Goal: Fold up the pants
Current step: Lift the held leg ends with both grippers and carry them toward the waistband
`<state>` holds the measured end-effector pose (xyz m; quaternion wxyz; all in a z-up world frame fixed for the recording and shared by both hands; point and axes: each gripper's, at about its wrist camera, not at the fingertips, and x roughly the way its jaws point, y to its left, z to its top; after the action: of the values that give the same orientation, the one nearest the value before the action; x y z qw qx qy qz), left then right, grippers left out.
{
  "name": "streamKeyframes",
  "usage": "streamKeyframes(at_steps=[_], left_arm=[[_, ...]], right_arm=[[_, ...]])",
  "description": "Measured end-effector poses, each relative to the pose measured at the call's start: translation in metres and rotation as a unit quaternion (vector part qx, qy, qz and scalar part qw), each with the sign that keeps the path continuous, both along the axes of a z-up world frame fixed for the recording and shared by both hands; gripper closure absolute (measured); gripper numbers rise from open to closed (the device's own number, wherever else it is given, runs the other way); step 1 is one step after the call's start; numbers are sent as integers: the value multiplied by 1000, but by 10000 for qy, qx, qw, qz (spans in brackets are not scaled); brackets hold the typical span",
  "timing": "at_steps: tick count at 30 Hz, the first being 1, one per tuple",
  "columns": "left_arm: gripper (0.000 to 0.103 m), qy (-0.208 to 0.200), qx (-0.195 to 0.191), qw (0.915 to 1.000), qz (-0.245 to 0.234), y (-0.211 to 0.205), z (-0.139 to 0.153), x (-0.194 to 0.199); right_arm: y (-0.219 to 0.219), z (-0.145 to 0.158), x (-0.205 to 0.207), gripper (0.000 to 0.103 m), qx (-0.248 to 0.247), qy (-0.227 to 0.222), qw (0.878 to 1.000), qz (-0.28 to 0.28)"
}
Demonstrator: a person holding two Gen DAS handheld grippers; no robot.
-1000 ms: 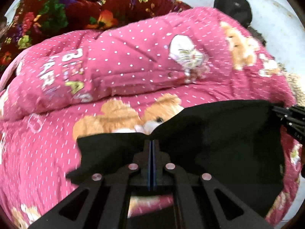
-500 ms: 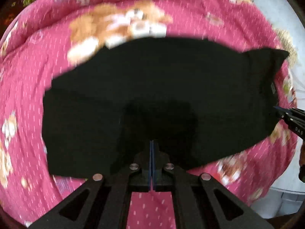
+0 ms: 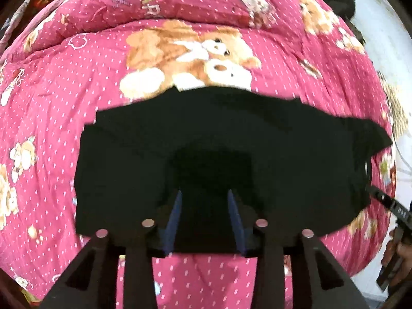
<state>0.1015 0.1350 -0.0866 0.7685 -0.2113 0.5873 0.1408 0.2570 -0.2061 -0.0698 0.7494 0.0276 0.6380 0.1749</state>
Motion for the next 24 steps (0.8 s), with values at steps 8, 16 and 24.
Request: streamKeyframes(at_steps=[8,16,24], left_arm=[[58,406,284,9983,306,16,-34,54],[64,702,841,9933,379,17,-64,74],[100,307,615,9967,428,29,-41,63]], right_arm=[[-25,-8,48,38,194,-55,9965,-808],[-43,-23,97,38,402,-68,9873,-1535],[-42,-11,118,91,523,-47,9857,-1600]])
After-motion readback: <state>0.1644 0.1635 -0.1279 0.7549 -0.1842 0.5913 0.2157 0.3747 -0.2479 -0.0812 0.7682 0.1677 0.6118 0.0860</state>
